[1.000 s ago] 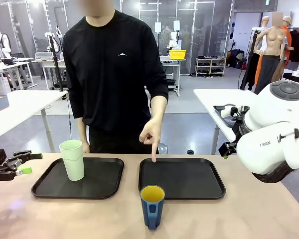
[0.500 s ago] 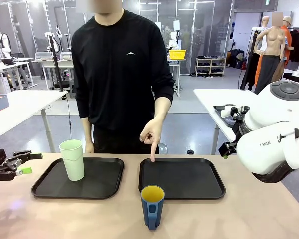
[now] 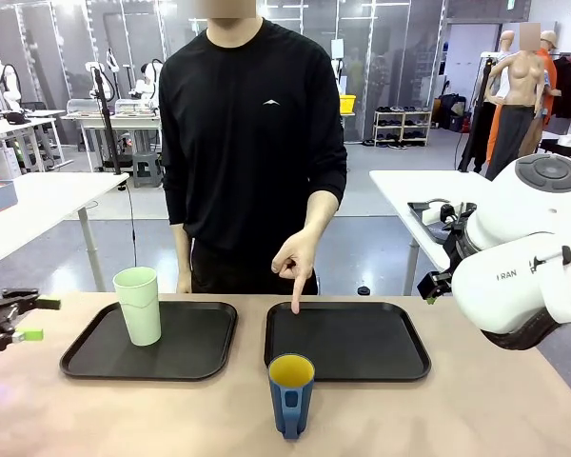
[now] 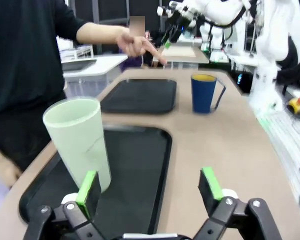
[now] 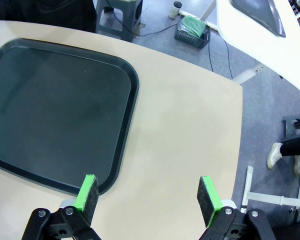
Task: Sort and store the cups by type.
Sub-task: Pick up the Handle plastic cup and place it into the empty Flat Tray.
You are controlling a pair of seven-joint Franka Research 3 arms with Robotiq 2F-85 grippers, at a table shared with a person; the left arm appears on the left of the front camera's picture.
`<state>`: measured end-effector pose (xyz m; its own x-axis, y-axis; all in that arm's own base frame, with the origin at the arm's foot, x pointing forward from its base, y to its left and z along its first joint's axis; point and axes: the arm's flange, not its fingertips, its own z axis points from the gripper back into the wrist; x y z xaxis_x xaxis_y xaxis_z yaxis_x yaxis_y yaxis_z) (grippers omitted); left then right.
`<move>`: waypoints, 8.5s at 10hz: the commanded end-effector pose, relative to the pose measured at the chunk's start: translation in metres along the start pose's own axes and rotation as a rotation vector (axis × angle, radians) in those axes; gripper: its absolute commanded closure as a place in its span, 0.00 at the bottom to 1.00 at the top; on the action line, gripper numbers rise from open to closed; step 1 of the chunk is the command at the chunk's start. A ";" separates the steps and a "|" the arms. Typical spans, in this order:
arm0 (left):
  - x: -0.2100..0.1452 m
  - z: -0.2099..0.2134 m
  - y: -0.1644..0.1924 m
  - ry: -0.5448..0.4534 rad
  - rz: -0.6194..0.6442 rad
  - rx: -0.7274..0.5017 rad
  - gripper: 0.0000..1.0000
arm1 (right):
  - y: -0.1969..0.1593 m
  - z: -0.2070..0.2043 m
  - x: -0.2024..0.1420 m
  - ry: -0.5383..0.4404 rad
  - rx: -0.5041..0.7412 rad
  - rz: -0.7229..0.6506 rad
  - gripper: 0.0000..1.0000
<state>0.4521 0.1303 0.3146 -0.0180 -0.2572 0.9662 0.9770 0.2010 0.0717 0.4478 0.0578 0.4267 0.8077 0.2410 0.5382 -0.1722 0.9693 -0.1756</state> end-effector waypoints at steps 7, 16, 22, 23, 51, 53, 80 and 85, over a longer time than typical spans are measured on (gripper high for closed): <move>0.006 0.022 -0.027 0.425 0.033 0.168 0.00 | 0.000 0.000 0.000 0.000 -0.003 0.007 0.00; 0.006 0.022 -0.027 0.425 0.033 0.168 0.00 | 0.028 0.013 -0.063 0.057 0.151 0.330 0.00; 0.006 0.022 -0.027 0.425 0.033 0.168 0.00 | 0.042 -0.007 -0.028 0.122 0.137 0.401 0.00; 0.006 0.022 -0.027 0.425 0.033 0.168 0.00 | 0.023 0.001 -0.047 0.158 0.178 0.523 0.00; 0.006 0.022 -0.027 0.425 0.033 0.168 0.00 | -0.022 -0.074 -0.127 -0.377 0.917 0.973 0.00; 0.006 0.022 -0.027 0.425 0.033 0.168 0.00 | -0.013 -0.078 -0.131 -0.447 0.963 0.942 0.00; 0.006 0.022 -0.027 0.425 0.033 0.168 0.00 | 0.140 -0.154 -0.097 -0.740 1.357 0.824 0.00; 0.006 0.022 -0.027 0.425 0.033 0.168 0.00 | 0.167 -0.148 -0.090 -0.749 1.428 0.854 0.00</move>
<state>0.4200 0.1429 0.3218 0.1582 -0.6154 0.7722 0.9245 0.3670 0.1031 0.4286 0.1842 0.2277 -0.0541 0.2419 0.9688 -0.9783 -0.2074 -0.0028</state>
